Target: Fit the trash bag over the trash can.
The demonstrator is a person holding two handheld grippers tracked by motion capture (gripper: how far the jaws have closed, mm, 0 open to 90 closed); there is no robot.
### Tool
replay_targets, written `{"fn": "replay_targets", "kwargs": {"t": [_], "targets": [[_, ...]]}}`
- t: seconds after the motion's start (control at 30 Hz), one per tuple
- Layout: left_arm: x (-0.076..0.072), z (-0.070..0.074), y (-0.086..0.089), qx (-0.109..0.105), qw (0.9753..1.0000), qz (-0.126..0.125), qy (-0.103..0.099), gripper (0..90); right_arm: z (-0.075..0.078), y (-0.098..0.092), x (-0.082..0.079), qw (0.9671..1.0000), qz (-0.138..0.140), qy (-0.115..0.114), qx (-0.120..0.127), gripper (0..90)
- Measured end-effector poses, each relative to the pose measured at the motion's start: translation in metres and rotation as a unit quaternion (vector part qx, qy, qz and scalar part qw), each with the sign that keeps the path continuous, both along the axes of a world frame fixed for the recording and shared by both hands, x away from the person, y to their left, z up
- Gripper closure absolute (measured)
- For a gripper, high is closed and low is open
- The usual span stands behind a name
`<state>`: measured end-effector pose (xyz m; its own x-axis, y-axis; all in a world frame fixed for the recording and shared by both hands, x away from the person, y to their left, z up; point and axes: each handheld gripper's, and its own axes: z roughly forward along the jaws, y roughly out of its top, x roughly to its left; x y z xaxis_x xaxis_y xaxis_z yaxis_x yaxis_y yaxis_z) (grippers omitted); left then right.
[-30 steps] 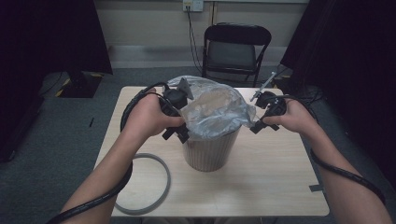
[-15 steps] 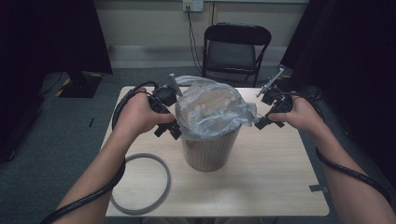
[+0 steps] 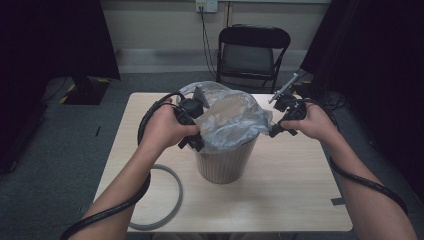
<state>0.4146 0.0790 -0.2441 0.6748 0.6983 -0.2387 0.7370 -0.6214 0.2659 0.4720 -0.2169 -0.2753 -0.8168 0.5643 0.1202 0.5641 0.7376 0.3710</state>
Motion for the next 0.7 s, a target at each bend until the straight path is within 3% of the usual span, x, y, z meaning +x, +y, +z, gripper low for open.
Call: {"fn": "replay_targets", "kwargs": {"t": [0.13,0.27,0.4,0.5,0.6,0.67,0.7], "targets": [[0.004,-0.004,-0.004,-0.021,0.9997,0.01,-0.001,77.6,-0.003,0.007,0.003,1.0,0.002,-0.004,0.009,88.5],[0.014,-0.004,-0.009,-0.008,0.9998,0.017,-0.006,78.4,-0.008,0.011,0.011,1.0,-0.003,-0.009,-0.002,89.3],[0.026,-0.005,-0.011,-0.009,0.9992,0.025,-0.03,80.9,-0.012,0.008,0.022,0.9995,-0.023,-0.018,0.014,89.9],[0.025,-0.005,-0.008,-0.03,0.9984,0.03,-0.038,83.5,-0.013,0.004,0.023,0.9988,-0.028,-0.022,0.034,89.9],[0.017,0.0,-0.001,-0.038,0.9975,0.023,-0.054,86.8,-0.009,-0.007,0.018,0.9983,-0.029,-0.023,0.046,89.9],[0.013,0.003,0.002,-0.058,0.997,0.019,-0.048,88.7,-0.004,-0.017,0.012,0.9983,-0.03,-0.023,0.044,90.0],[0.011,0.004,0.002,-0.056,0.9971,0.018,-0.048,89.0,-0.003,-0.02,0.009,0.9983,-0.03,-0.023,0.044,90.0]]}}
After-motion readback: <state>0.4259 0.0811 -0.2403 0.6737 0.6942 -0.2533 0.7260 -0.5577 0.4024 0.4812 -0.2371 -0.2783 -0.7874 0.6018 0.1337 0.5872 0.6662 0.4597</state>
